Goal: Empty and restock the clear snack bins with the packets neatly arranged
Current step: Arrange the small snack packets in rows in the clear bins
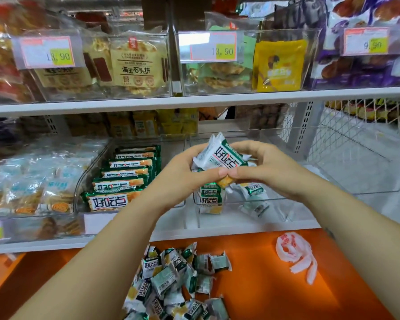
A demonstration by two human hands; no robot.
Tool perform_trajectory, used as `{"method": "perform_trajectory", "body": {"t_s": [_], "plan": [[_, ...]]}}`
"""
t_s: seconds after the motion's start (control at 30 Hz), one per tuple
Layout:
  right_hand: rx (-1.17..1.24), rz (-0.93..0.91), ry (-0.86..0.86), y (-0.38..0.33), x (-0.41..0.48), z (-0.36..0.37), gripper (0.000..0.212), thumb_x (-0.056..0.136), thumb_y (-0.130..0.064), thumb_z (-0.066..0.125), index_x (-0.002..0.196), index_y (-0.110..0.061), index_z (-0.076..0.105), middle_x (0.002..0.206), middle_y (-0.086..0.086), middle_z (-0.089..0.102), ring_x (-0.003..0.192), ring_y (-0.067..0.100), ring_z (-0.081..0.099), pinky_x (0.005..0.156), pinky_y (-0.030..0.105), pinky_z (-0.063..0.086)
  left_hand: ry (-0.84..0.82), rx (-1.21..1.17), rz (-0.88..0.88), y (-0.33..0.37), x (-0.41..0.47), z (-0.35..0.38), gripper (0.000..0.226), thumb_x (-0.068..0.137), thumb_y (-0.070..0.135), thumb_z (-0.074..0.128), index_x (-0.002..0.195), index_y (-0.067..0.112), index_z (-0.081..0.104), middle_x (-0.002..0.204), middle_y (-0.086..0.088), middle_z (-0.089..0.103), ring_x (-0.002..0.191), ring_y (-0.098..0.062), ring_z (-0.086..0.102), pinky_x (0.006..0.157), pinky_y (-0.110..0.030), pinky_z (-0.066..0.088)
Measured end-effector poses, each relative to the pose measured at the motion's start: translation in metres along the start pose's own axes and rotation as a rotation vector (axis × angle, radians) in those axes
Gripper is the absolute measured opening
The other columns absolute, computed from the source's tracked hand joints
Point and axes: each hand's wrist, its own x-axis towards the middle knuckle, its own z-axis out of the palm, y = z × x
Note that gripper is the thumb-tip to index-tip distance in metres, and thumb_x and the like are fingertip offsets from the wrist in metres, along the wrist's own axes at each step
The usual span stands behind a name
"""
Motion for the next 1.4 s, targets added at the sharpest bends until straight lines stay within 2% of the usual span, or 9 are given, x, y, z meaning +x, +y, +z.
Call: {"method": "perform_trajectory", "body": {"t_s": [0.17, 0.43, 0.63, 0.73, 0.83, 0.97, 1.1, 1.23, 1.4], "plan": [[-0.282, 0.097, -0.061, 0.019, 0.034, -0.020, 0.042, 0.076, -0.013, 0.077, 0.112, -0.026, 0.058, 0.107, -0.007, 0.060, 0.085, 0.005, 0.062, 0.068, 0.012, 0.050, 0.165, 0.255, -0.043, -0.029, 0.027, -0.023, 0.045, 0.084, 0.044, 0.066, 0.126, 0.039, 0.052, 0.122, 0.019, 0.056, 0.114, -0.001, 0.051, 0.101, -0.029, 0.043], [-0.571, 0.174, -0.378, 0.073, 0.079, -0.012, 0.056, 0.067, -0.041, 0.083, 0.113, -0.047, 0.053, 0.132, -0.016, 0.048, 0.116, 0.006, 0.047, 0.099, 0.030, 0.041, 0.019, 0.540, 0.013, -0.091, 0.040, -0.032, 0.031, 0.087, 0.038, 0.063, 0.117, 0.039, 0.057, 0.119, 0.019, 0.046, 0.110, 0.008, 0.043, 0.099, -0.015, 0.035], [-0.789, 0.092, -0.486, 0.101, 0.091, 0.012, 0.055, 0.079, -0.035, 0.075, 0.129, -0.032, 0.052, 0.126, -0.014, 0.053, 0.099, -0.002, 0.055, 0.089, 0.022, 0.047, 0.035, 0.483, 0.083, -0.105, 0.044, -0.035, 0.043, 0.072, 0.058, 0.051, 0.113, 0.046, 0.057, 0.115, 0.023, 0.047, 0.111, 0.009, 0.046, 0.090, -0.002, 0.034], [-0.572, 0.191, -0.509, 0.098, 0.090, 0.006, 0.046, 0.078, -0.027, 0.076, 0.119, -0.030, 0.058, 0.108, -0.021, 0.063, 0.078, -0.006, 0.063, 0.070, 0.011, 0.048, 0.033, 0.471, 0.110, -0.109, 0.044, -0.035, 0.040, 0.073, 0.055, 0.053, 0.112, 0.046, 0.056, 0.114, 0.023, 0.046, 0.110, 0.009, 0.046, 0.090, -0.003, 0.035], [-0.301, 0.322, -0.490, 0.093, 0.088, -0.003, 0.031, 0.080, -0.016, 0.071, 0.110, -0.022, 0.065, 0.089, 0.000, 0.074, 0.072, 0.008, 0.069, 0.061, 0.015, 0.050, 0.034, 0.451, 0.121, -0.110, 0.044, -0.034, 0.037, 0.072, 0.055, 0.053, 0.108, 0.049, 0.055, 0.111, 0.025, 0.045, 0.109, 0.011, 0.045, 0.089, -0.001, 0.034], [-0.486, 0.238, -0.463, 0.100, 0.092, 0.010, 0.020, 0.080, -0.017, 0.075, 0.093, -0.029, 0.067, 0.081, -0.020, 0.068, 0.062, -0.008, 0.063, 0.060, 0.007, 0.045, 0.037, 0.432, 0.140, -0.110, 0.045, -0.034, 0.034, 0.072, 0.056, 0.053, 0.106, 0.050, 0.053, 0.109, 0.025, 0.045, 0.107, 0.012, 0.046, 0.088, 0.000, 0.033], [-0.760, 0.118, -0.521, 0.106, 0.095, 0.018, 0.022, 0.078, -0.027, 0.076, 0.094, -0.039, 0.065, 0.100, -0.023, 0.062, 0.069, -0.024, 0.052, 0.064, 0.004, 0.037, 0.038, 0.431, 0.146, -0.112, 0.045, -0.034, 0.036, 0.071, 0.057, 0.052, 0.107, 0.050, 0.053, 0.110, 0.023, 0.045, 0.107, 0.010, 0.046, 0.089, -0.002, 0.034], [-0.656, 0.108, -0.484, 0.098, 0.099, 0.016, 0.029, 0.078, -0.039, 0.073, 0.102, -0.050, 0.060, 0.110, -0.023, 0.057, 0.095, -0.003, 0.056, 0.084, 0.017, 0.044, 0.043, 0.424, 0.144, -0.115, 0.045, -0.034, 0.036, 0.075, 0.053, 0.056, 0.110, 0.045, 0.056, 0.109, 0.023, 0.045, 0.106, 0.009, 0.047, 0.088, -0.003, 0.034], [-1.022, 0.090, -0.530, 0.103, 0.105, 0.041, 0.066, 0.085, -0.045, 0.064, 0.144, -0.042, 0.034, 0.158, -0.005, 0.015, 0.141, 0.021, 0.018, 0.112, 0.033, 0.021, 0.040, 0.409, 0.149, -0.117, 0.047, -0.036, 0.031, 0.081, 0.036, 0.067, 0.108, 0.046, 0.055, 0.109, 0.021, 0.045, 0.107, 0.007, 0.046, 0.089, -0.003, 0.034]]}}
